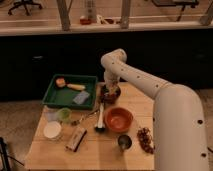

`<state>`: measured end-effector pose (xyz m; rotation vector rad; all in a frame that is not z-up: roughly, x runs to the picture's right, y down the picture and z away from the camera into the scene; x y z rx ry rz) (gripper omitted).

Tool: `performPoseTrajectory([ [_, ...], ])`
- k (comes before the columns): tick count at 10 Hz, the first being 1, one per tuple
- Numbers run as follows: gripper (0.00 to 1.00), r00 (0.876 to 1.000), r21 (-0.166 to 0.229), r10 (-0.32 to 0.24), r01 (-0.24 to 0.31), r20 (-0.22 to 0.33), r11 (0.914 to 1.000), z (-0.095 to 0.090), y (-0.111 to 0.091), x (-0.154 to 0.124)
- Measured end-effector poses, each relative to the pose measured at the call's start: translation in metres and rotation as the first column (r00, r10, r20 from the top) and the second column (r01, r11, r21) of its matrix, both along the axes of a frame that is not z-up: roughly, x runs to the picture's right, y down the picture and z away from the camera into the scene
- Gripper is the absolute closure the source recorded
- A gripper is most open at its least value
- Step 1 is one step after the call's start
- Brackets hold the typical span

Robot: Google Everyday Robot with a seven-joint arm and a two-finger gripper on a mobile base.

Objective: Place pepper in table surface

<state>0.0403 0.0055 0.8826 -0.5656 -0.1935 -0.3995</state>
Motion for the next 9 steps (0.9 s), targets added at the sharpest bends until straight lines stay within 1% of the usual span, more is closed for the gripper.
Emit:
performPoseTrajectory([
  [1, 1.00, 1.000, 0.013, -0.012, 0.012, 0.010, 0.9998, -0.009, -0.008, -0.002],
  [5, 1.00, 0.997, 0.031, -0.058, 0.057, 0.053, 0.9979, -0.030, -0.018, -0.005],
  [9, 1.00, 0.991, 0.022, -0.107, 0.106, 0.078, 0.9942, -0.046, -0.020, -0.005],
])
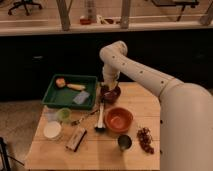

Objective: Place pepper in table surface

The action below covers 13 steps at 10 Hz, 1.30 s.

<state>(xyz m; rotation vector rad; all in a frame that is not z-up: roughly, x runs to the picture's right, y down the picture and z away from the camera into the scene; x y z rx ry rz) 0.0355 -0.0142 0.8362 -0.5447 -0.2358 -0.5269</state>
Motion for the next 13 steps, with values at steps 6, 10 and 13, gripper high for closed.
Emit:
performPoseTrajectory([
  [6, 1.00, 0.999, 0.004, -0.035, 0.035, 0.016, 0.9994, -0.030, 0.000, 0.021],
  [10, 1.00, 0.999, 0.008, -0.027, 0.027, 0.025, 0.9996, -0.048, 0.012, 0.064],
  [13, 1.00, 1.000, 0.006, -0.008, 0.008, 0.030, 0.9999, -0.054, 0.020, 0.093],
])
